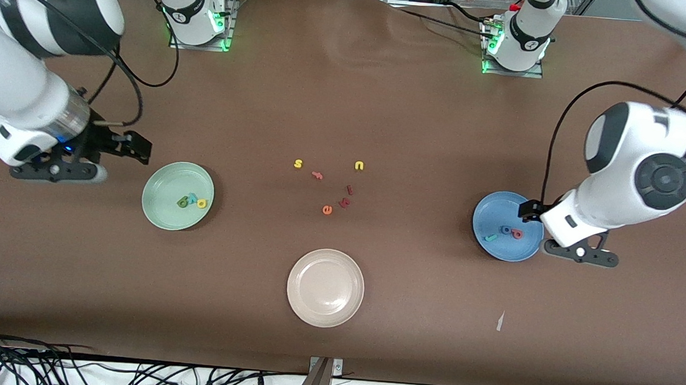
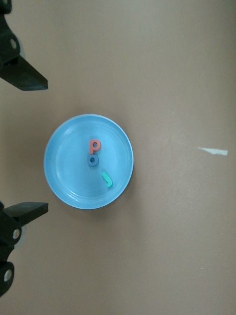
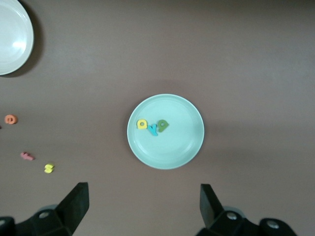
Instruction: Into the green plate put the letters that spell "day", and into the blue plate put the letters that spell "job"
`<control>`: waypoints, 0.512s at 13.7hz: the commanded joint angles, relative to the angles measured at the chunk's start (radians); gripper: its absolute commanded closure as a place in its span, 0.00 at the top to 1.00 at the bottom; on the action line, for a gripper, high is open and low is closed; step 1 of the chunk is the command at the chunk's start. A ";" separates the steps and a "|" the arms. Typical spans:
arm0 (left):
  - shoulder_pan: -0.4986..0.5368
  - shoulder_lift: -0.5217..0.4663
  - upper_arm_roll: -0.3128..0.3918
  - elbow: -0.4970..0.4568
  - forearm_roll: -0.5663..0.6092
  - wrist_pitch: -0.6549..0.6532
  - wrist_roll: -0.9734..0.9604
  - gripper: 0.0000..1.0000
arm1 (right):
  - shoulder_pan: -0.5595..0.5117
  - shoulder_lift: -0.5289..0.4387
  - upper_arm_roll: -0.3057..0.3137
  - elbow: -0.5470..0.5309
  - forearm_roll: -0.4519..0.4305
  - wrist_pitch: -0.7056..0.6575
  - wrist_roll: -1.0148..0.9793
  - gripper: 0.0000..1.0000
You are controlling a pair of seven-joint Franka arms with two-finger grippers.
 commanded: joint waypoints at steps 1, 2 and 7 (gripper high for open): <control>0.021 -0.007 -0.006 0.120 -0.011 -0.121 0.022 1.00 | -0.003 -0.059 -0.021 -0.007 0.024 -0.051 0.001 1.00; 0.023 -0.030 -0.003 0.132 -0.014 -0.133 0.024 1.00 | -0.003 -0.078 -0.024 -0.007 0.024 -0.058 0.001 1.00; 0.066 -0.154 0.005 0.076 -0.116 -0.133 0.020 1.00 | -0.002 -0.089 -0.030 0.031 0.021 -0.149 -0.002 1.00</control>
